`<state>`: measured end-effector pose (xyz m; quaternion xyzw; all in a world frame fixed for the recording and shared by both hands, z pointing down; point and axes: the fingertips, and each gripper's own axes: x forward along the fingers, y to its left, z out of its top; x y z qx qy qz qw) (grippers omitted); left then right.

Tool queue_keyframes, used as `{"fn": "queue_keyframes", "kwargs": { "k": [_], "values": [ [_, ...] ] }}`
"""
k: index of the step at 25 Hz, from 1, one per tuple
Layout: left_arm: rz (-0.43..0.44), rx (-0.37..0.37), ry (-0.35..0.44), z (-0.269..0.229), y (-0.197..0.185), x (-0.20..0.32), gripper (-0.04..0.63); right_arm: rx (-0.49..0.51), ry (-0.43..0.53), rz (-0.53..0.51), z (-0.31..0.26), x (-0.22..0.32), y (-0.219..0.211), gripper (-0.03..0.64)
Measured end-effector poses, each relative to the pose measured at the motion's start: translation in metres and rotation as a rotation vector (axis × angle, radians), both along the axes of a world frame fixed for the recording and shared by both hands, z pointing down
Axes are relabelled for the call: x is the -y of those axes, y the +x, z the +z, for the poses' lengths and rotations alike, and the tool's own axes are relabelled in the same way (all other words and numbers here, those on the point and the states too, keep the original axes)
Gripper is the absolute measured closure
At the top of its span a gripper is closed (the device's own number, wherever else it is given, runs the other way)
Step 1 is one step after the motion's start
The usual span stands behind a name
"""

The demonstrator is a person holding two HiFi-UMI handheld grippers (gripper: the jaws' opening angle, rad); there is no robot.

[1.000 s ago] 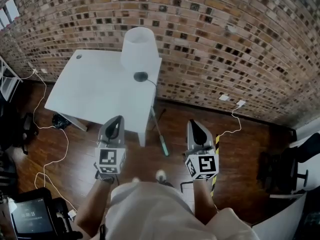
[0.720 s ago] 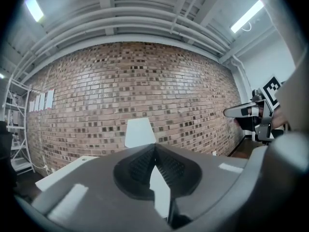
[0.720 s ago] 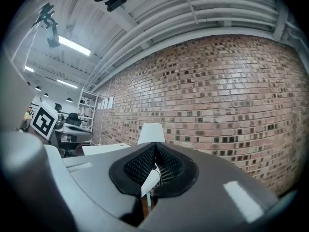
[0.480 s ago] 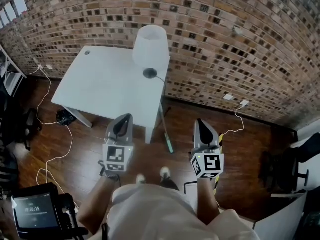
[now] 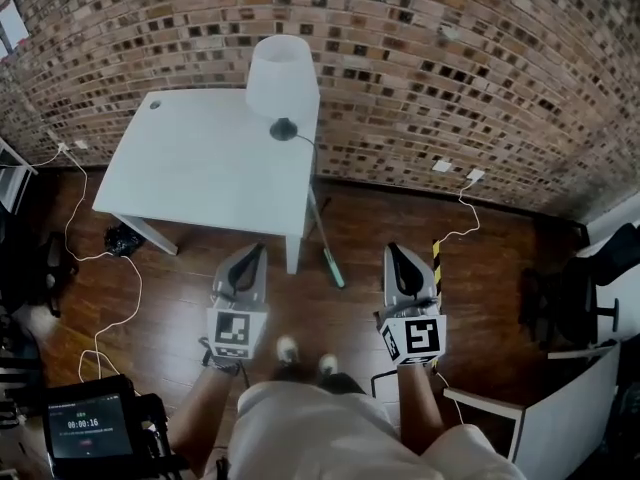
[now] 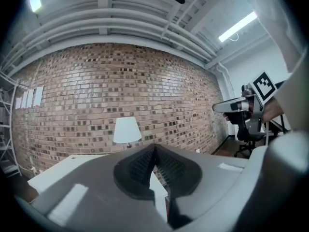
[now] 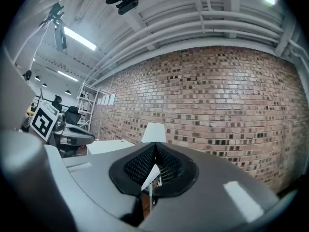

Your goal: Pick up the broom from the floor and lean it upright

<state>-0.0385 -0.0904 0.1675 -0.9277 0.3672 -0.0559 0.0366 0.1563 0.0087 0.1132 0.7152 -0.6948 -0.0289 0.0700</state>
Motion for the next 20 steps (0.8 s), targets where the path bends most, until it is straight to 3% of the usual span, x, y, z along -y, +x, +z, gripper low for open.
{"fn": "queue_keyframes", "kwargs": {
  "k": [6, 12, 20],
  "values": [
    [0.017, 0.015, 0.0, 0.009, 0.001, -0.052, 0.595, 0.025, 0.0, -0.031, 0.012, -0.048, -0.006, 0.604],
    [0.045, 0.018, 0.008, 0.009, 0.013, -0.129, 0.595, 0.074, 0.009, -0.013, 0.022, -0.133, 0.006, 0.604],
    [-0.036, -0.06, 0.027, -0.012, -0.009, -0.276, 0.595, 0.087, -0.016, -0.043, 0.023, -0.281, 0.0, 0.606]
  ]
}}
